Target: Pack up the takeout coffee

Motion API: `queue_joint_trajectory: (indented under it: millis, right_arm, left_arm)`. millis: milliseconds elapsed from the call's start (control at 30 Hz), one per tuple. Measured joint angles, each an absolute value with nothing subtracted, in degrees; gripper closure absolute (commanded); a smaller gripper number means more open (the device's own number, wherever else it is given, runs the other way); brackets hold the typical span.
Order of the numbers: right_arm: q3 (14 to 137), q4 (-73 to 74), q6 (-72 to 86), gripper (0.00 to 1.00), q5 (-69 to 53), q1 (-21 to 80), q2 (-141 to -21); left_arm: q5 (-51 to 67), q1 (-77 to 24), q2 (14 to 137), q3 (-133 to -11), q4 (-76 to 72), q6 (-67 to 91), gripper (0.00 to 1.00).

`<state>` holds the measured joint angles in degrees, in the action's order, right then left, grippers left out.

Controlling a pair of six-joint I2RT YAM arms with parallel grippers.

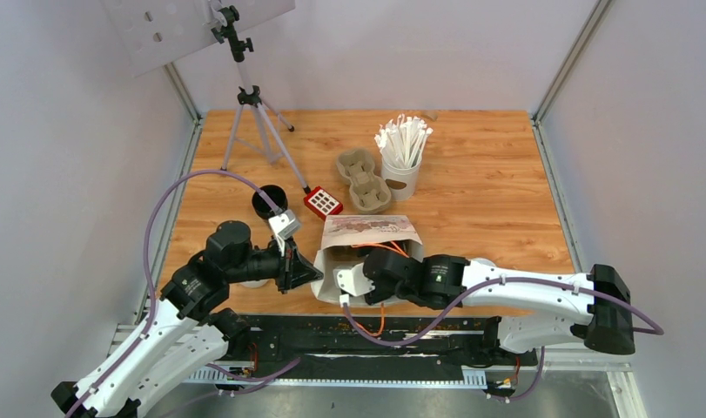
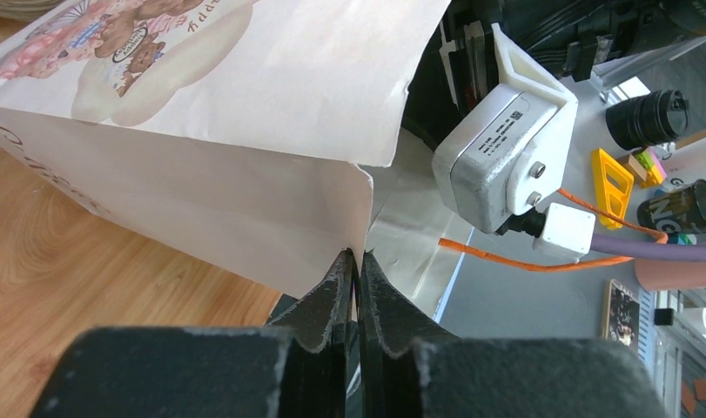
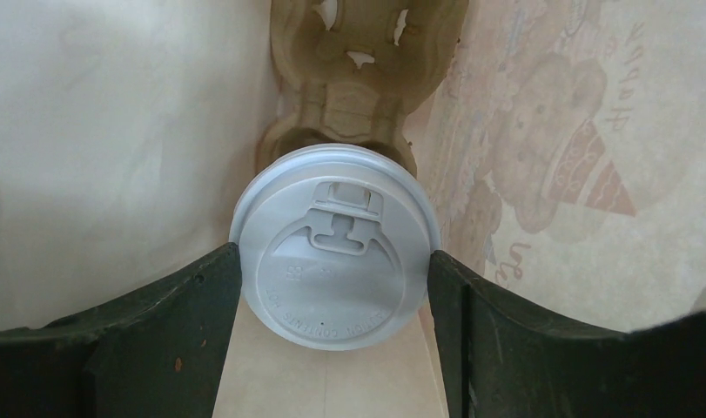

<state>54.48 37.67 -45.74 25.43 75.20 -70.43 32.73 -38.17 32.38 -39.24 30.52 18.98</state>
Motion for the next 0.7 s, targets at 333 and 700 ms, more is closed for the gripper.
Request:
queue_joint_trajectory:
  millis: [333, 700]
  right_arm:
    - [49.76, 32.8, -46.19, 0.36, 24.36, 74.56, -70.06]
    - [49.6, 32.27, -46.61, 0.36, 23.92, 72.44, -69.71]
  left_arm:
    - [33.69, -38.17, 32.45, -38.96, 31.64, 17.17, 0.89]
    - [33.82, -38.17, 33.43, -40.29, 32.32, 16.45, 0.88]
